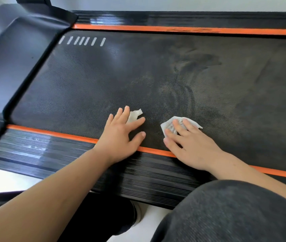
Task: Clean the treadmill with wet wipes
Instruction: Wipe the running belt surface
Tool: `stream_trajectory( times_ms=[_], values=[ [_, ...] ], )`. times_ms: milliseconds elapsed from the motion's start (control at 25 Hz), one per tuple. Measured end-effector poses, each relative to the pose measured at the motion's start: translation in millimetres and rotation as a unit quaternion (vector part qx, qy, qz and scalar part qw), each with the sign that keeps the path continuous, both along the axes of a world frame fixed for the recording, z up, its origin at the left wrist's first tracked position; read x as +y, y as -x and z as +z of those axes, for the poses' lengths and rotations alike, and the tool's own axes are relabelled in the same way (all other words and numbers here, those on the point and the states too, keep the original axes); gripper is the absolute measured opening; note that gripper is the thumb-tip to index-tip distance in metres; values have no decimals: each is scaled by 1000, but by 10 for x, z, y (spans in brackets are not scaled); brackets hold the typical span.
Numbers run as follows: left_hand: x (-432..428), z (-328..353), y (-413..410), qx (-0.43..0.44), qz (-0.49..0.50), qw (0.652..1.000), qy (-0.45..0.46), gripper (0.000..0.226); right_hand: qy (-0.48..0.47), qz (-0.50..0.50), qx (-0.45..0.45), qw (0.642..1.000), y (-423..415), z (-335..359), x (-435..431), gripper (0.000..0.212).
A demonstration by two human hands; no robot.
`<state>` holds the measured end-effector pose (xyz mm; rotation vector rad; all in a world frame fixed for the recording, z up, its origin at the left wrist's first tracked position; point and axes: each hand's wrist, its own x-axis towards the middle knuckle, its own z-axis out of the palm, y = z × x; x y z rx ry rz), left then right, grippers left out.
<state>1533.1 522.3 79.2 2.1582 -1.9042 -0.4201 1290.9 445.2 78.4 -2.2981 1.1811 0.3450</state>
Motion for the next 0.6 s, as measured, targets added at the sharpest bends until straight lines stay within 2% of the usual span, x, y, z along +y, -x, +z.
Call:
stream_trajectory(
  times_ms=[80, 120, 280, 400, 440, 520, 600],
  values=[
    [-57, 39, -23, -27, 31, 996, 82, 51, -16, -16, 8, 1000, -37, 40, -25, 66],
    [-106, 34, -54, -34, 62, 993, 95, 47, -19, -20, 11, 1000, -52, 44, -29, 62],
    [-319, -71, -195, 74, 232, 969, -34, 34, 8, -10, 15, 1000, -57, 11, -25, 50],
    [-337, -58, -88, 85, 209, 972, -68, 14, 5, -7, 22, 1000, -78, 23, -45, 49],
    [-347, -38, -35, 111, 205, 971, -60, 15, 8, -7, 22, 1000, -98, 41, -51, 49],
    [-373, 37, 85, 226, 213, 950, -43, 17, 23, -11, 18, 1000, -148, 54, -65, 49],
    [-390, 157, 241, 375, 228, 897, -46, 18, 36, -28, 4, 999, -207, 36, -78, 54]
  ],
)
